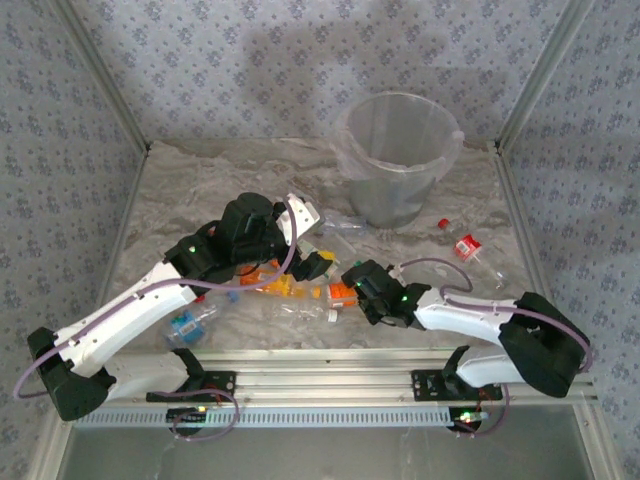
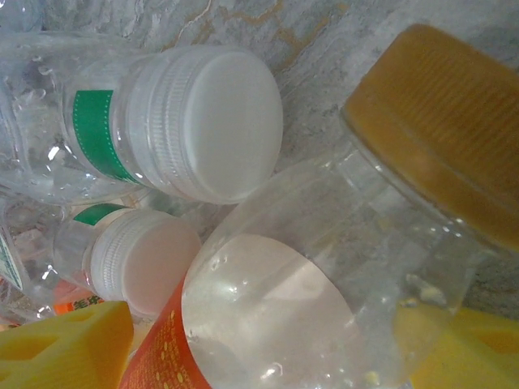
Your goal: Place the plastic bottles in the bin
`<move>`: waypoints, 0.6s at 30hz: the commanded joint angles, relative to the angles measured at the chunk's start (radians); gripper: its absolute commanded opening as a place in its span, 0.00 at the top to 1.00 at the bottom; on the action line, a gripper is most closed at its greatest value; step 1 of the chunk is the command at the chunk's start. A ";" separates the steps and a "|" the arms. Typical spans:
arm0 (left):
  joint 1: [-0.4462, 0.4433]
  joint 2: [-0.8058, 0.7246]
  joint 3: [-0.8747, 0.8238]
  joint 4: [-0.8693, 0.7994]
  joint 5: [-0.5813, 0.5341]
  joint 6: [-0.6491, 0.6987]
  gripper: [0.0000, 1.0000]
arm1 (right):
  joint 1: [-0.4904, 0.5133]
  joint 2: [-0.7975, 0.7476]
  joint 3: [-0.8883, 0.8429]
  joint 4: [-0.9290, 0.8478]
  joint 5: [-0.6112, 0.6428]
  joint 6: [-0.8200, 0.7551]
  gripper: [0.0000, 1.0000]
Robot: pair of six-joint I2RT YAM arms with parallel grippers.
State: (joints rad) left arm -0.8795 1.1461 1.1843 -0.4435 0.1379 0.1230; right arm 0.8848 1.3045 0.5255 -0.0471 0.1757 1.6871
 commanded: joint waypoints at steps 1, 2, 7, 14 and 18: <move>-0.007 -0.022 0.001 0.025 0.005 0.007 0.00 | -0.014 0.013 -0.022 0.016 0.010 0.020 0.16; -0.007 -0.023 0.002 0.024 0.004 0.007 0.00 | -0.022 0.012 -0.030 0.015 0.009 0.019 0.17; -0.008 -0.023 0.000 0.025 0.002 0.007 0.00 | -0.054 -0.018 -0.049 -0.007 0.019 -0.003 0.22; -0.008 -0.019 0.000 0.025 0.001 0.005 0.00 | -0.100 -0.081 -0.087 -0.041 0.027 -0.020 0.31; -0.007 -0.017 0.000 0.026 -0.001 0.006 0.00 | -0.138 -0.143 -0.104 -0.100 0.010 -0.055 0.34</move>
State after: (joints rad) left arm -0.8795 1.1461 1.1843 -0.4431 0.1379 0.1230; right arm 0.7719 1.2076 0.4370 -0.0662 0.1707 1.6669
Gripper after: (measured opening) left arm 0.995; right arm 0.663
